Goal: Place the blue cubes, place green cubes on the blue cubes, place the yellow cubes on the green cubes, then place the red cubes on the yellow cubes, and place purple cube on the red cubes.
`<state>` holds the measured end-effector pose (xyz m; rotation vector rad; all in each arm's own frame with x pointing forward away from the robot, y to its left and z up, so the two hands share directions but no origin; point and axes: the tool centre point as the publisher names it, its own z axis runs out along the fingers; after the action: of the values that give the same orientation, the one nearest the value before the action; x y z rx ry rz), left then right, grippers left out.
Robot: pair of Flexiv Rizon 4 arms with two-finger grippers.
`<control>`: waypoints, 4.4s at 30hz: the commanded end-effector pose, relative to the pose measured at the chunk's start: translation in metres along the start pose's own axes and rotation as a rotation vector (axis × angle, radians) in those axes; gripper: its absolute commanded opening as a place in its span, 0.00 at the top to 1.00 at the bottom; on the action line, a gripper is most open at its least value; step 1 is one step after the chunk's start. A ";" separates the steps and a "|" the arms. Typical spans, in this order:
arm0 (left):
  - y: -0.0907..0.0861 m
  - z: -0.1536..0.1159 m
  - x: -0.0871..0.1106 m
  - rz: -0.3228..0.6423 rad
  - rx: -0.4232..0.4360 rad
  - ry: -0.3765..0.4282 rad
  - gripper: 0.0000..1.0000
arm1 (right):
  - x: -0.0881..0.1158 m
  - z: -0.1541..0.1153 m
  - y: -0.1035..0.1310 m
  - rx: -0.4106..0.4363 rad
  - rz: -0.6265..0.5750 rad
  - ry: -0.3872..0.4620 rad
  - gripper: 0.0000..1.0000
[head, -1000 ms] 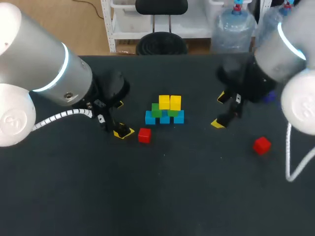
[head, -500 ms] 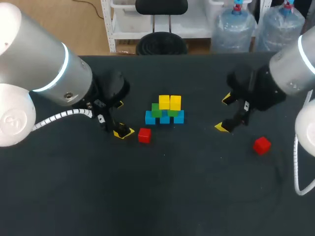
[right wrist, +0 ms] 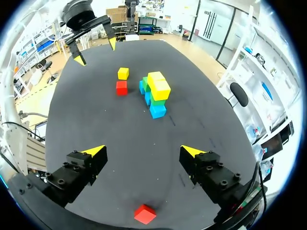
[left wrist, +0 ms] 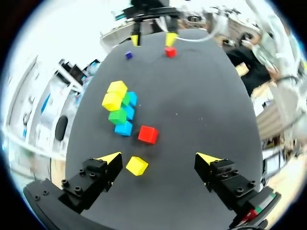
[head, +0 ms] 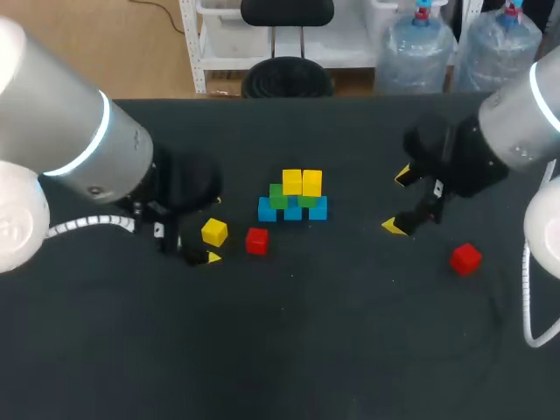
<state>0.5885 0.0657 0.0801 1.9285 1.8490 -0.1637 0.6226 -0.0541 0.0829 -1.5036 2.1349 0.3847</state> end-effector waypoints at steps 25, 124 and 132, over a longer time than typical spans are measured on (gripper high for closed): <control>0.046 0.062 0.037 0.249 0.212 -0.006 0.00 | 0.000 0.000 0.001 0.003 0.000 0.000 0.00; 0.100 0.014 -0.026 -0.043 0.005 0.064 1.00 | 0.000 0.000 0.001 0.003 0.000 0.000 0.00; 0.105 0.017 -0.035 -0.063 0.004 0.065 1.00 | 0.000 0.000 0.001 0.003 0.000 0.000 0.00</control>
<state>0.6868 0.0326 0.1042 1.8961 1.9426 -0.1314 0.6225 -0.0540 0.0830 -1.5036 2.1352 0.3844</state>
